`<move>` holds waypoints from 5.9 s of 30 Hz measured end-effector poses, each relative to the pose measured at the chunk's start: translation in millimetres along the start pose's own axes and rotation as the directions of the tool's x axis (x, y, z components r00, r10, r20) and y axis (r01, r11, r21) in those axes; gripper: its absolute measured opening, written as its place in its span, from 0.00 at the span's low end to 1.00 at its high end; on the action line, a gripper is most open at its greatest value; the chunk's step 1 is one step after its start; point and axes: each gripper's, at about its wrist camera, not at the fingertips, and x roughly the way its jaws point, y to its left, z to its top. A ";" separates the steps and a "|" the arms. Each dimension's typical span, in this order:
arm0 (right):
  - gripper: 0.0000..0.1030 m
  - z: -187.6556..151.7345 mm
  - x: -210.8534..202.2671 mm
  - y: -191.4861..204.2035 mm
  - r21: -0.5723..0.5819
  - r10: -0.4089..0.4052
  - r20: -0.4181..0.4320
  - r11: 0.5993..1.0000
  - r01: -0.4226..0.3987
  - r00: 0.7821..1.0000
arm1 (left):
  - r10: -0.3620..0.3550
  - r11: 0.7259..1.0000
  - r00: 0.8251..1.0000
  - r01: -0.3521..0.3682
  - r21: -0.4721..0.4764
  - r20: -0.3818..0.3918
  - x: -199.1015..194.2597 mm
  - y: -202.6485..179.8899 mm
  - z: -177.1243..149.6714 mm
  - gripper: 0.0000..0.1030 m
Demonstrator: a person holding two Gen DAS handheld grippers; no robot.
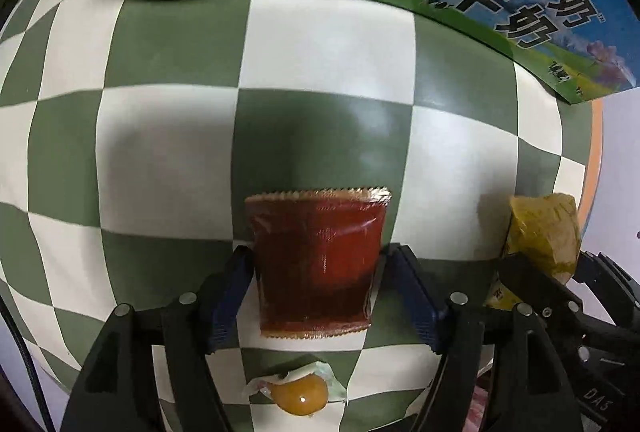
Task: Organize snacks
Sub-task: 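Carry both packs into the box and open both tools, then grasp the orange egg snack with left tool while right tool grasps red small pack, then carry both snacks into the box and open both tools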
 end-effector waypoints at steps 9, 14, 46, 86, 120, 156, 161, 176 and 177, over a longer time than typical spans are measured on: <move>0.62 1.9 12.4 6.2 -0.026 -0.018 -0.011 1.000 0.018 1.000 | 0.020 1.000 1.000 -0.020 -0.007 0.022 7.0 -0.7 -10.5 0.67; 0.57 -0.3 17.9 10.7 -0.037 -0.041 0.001 0.998 0.042 0.999 | 0.049 0.999 0.997 -0.049 0.001 0.062 -3.8 -8.6 -23.2 0.52; 0.52 173.7 -133.5 -15.6 0.019 0.079 0.318 0.996 -0.090 0.945 | -0.002 0.983 0.958 -0.051 0.178 0.285 -190.5 -111.2 192.4 0.52; 0.97 245.1 -65.6 -14.9 0.063 -0.048 0.125 0.997 0.040 0.991 | 0.103 0.991 0.977 -0.116 0.060 0.186 -145.5 -68.4 226.2 0.91; 0.97 62.7 -228.3 31.3 -0.034 -0.030 0.493 0.998 0.053 0.870 | 0.067 0.988 0.789 -0.139 0.072 0.611 -288.5 -80.4 -1.5 0.91; 0.57 -60.5 -1.9 -103.8 0.376 0.095 0.068 0.920 -0.114 0.993 | 0.031 0.999 0.996 -0.033 -0.015 -0.085 10.6 -39.8 -98.4 0.54; 0.52 -60.0 -7.4 -93.8 0.324 0.066 0.097 0.941 -0.094 0.993 | 0.034 0.999 0.999 -0.034 0.003 -0.036 -9.2 -49.7 -101.8 0.52; 0.50 5.8 -119.8 -28.1 0.124 0.231 0.313 0.951 -0.281 0.921 | -0.107 0.988 0.954 0.072 0.133 0.279 -182.4 -111.5 -6.3 0.52; 0.50 20.4 -129.8 -22.5 0.103 0.238 0.331 0.953 -0.285 0.913 | -0.099 0.988 0.949 0.059 0.139 0.299 -193.1 -114.7 7.5 0.52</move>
